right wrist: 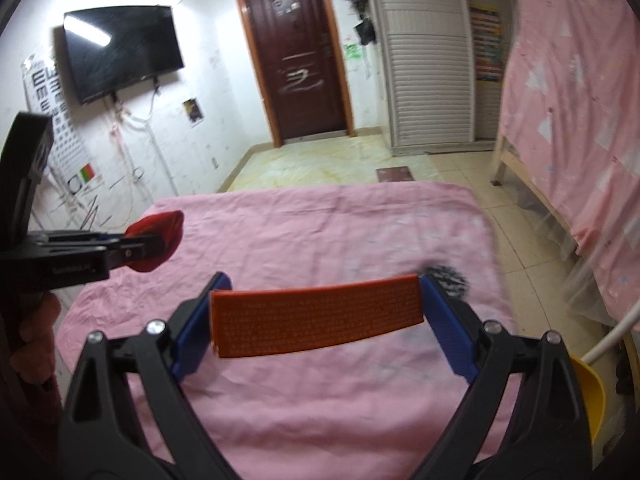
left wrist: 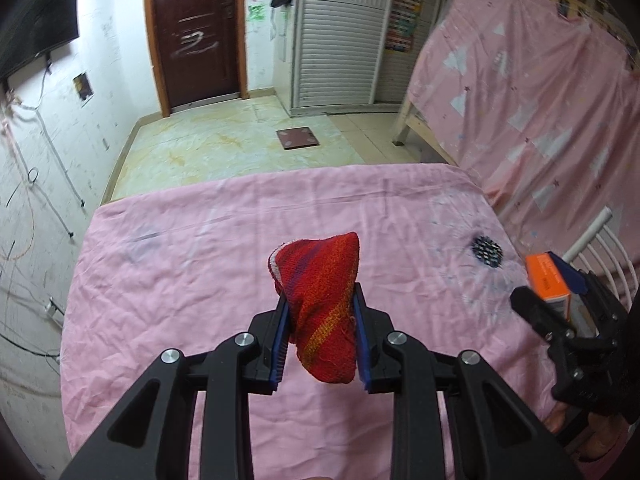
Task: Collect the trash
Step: 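Carry sock and orange box to the yellow bin and release both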
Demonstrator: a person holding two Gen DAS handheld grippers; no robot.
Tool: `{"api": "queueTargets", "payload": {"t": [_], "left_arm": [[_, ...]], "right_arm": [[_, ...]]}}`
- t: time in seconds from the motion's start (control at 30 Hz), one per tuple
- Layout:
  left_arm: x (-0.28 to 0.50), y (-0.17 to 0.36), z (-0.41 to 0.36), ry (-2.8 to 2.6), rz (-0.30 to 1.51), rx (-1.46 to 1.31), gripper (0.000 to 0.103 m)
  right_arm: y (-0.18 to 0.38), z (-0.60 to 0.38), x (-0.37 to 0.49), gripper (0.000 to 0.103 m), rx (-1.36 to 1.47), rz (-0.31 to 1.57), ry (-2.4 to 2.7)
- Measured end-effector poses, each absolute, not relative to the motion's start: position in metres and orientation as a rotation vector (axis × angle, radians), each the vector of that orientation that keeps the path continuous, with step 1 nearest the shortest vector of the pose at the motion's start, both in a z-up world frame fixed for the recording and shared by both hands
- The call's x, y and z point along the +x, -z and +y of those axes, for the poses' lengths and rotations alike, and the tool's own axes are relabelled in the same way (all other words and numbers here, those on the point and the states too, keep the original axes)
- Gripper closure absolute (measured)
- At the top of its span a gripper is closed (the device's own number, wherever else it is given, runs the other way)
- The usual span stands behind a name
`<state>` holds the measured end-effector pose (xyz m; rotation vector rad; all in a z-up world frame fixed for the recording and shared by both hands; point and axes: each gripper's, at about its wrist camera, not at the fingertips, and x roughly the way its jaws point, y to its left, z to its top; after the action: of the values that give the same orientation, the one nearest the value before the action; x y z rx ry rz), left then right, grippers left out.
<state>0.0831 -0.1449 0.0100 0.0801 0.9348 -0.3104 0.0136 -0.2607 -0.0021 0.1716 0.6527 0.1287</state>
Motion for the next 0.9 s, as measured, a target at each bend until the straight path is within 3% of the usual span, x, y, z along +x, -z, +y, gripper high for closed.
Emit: {"api": "queueTargets", "payload": {"t": [0.9], "left_arm": [[0.035,-0.018,-0.288,0.5,0.9,0.279,0.083]], "right_arm": [[0.031,-0.438,-0.082,0.012,0.361,0.578,0.235]]}}
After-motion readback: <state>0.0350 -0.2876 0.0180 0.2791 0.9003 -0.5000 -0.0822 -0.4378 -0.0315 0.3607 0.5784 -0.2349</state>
